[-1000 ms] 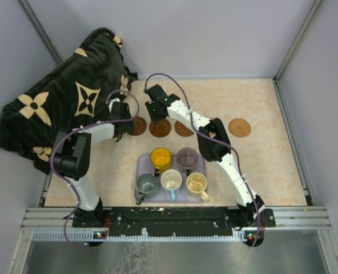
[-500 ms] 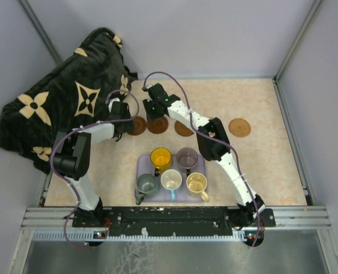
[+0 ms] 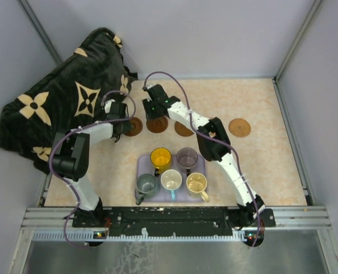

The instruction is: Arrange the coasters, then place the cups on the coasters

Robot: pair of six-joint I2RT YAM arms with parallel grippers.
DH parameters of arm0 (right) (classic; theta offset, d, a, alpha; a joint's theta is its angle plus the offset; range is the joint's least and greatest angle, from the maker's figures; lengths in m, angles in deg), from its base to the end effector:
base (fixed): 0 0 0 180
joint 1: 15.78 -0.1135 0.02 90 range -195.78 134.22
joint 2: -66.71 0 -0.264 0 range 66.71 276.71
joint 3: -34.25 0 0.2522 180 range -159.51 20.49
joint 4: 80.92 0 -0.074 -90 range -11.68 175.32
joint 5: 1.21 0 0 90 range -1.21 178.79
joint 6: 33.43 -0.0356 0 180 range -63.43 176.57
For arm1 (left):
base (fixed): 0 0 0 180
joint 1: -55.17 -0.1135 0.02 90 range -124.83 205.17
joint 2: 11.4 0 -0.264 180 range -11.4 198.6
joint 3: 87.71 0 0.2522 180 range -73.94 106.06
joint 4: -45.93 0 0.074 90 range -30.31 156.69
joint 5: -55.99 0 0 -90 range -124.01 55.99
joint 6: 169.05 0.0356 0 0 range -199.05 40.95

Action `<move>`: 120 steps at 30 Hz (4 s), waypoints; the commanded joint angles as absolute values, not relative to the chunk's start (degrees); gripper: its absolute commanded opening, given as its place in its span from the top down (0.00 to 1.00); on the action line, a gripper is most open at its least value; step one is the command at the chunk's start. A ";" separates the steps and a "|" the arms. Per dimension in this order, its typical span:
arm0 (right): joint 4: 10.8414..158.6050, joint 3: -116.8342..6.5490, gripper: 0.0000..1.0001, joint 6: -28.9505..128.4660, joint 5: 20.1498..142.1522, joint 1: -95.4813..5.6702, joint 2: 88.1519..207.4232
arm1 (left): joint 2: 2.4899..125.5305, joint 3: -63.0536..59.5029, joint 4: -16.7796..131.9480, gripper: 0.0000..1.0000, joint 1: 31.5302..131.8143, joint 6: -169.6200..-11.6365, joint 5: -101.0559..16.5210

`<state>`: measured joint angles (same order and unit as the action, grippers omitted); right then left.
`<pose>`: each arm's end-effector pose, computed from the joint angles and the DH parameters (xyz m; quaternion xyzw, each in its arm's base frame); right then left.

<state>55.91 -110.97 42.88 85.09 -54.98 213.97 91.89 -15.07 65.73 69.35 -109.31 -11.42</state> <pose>0.4412 0.3628 0.1696 -0.2160 0.8986 0.1963 0.3277 0.3579 -0.0763 0.1595 -0.1947 0.9045 0.0452 0.3768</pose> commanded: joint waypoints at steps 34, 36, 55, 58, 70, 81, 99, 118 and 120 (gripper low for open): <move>61.76 -79.53 0.56 43.20 98.80 -52.86 183.44 | 76.02 -17.28 65.05 0.26 68.31 -105.60 -21.42; 63.22 -73.78 0.57 42.23 99.82 -51.53 179.38 | 74.37 -18.52 65.20 0.26 68.56 -105.44 -22.93; 65.87 -50.46 0.57 39.98 98.17 -46.34 167.62 | 64.89 -27.60 64.00 0.25 77.17 -103.41 -27.58; 65.87 -49.05 0.57 40.22 97.95 -47.22 167.25 | 65.23 -28.58 64.06 0.25 77.60 -103.55 -26.85; 64.69 -49.67 0.59 38.12 98.98 -51.37 171.55 | 66.87 -28.40 64.32 0.25 77.71 -104.03 -25.96; 63.21 -52.94 0.59 37.15 99.57 -51.37 177.53 | 66.21 -29.78 64.55 0.25 77.76 -104.10 -24.80; 61.50 -58.34 0.59 36.13 101.81 -51.29 182.87 | 66.07 -30.20 65.43 0.24 77.76 -103.92 -23.48; 60.26 -51.67 0.61 33.85 105.38 -49.75 175.14 | 64.37 -30.62 65.84 0.24 77.70 -104.36 -24.34; 60.11 -49.26 0.61 33.22 105.88 -49.02 172.80 | 64.30 -30.82 65.68 0.24 77.69 -104.59 -24.74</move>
